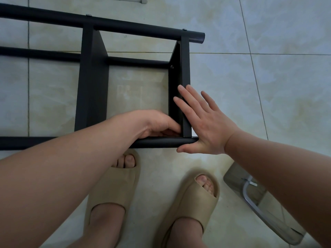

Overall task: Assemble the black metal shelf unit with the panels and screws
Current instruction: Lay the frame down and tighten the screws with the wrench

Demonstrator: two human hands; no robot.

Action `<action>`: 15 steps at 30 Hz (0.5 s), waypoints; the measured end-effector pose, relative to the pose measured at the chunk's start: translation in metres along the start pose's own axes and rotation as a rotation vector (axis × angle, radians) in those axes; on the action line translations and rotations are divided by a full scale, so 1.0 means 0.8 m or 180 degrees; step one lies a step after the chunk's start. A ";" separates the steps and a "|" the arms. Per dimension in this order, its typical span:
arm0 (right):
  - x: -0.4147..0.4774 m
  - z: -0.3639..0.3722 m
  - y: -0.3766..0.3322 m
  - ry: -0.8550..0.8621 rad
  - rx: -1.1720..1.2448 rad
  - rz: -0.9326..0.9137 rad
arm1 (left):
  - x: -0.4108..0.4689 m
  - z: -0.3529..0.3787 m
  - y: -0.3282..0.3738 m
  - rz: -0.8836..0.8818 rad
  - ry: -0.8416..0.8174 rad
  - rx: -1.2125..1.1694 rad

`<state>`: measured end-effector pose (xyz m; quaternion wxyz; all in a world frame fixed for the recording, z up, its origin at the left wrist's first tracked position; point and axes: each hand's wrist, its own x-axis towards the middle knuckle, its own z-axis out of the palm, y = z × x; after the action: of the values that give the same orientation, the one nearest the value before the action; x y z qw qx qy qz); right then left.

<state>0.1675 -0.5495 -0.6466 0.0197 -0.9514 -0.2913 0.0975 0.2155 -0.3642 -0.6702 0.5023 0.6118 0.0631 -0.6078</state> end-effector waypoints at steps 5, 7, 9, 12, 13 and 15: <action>0.000 0.000 0.000 -0.0024 -0.0010 0.0004 | -0.001 -0.003 -0.001 -0.0063 -0.0170 -0.0199; 0.000 0.000 0.000 -0.0026 0.0000 0.0004 | -0.001 -0.003 -0.001 -0.0102 -0.0240 -0.0245; 0.000 -0.001 0.000 -0.0022 0.0002 -0.0001 | 0.000 -0.002 0.000 -0.0049 -0.0195 -0.0192; 0.000 -0.001 0.000 -0.0018 0.0014 0.0002 | 0.001 -0.001 0.000 0.0125 -0.0121 -0.0024; 0.000 -0.001 0.000 -0.0018 0.0017 0.0003 | 0.000 -0.001 0.000 0.0152 -0.0137 0.0005; 0.000 -0.001 -0.001 -0.0010 0.0019 0.0004 | 0.000 -0.003 -0.001 0.0124 -0.0216 -0.0039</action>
<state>0.1675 -0.5491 -0.6460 0.0220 -0.9514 -0.2905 0.0999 0.2166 -0.3619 -0.6711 0.5196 0.5889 0.0378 -0.6179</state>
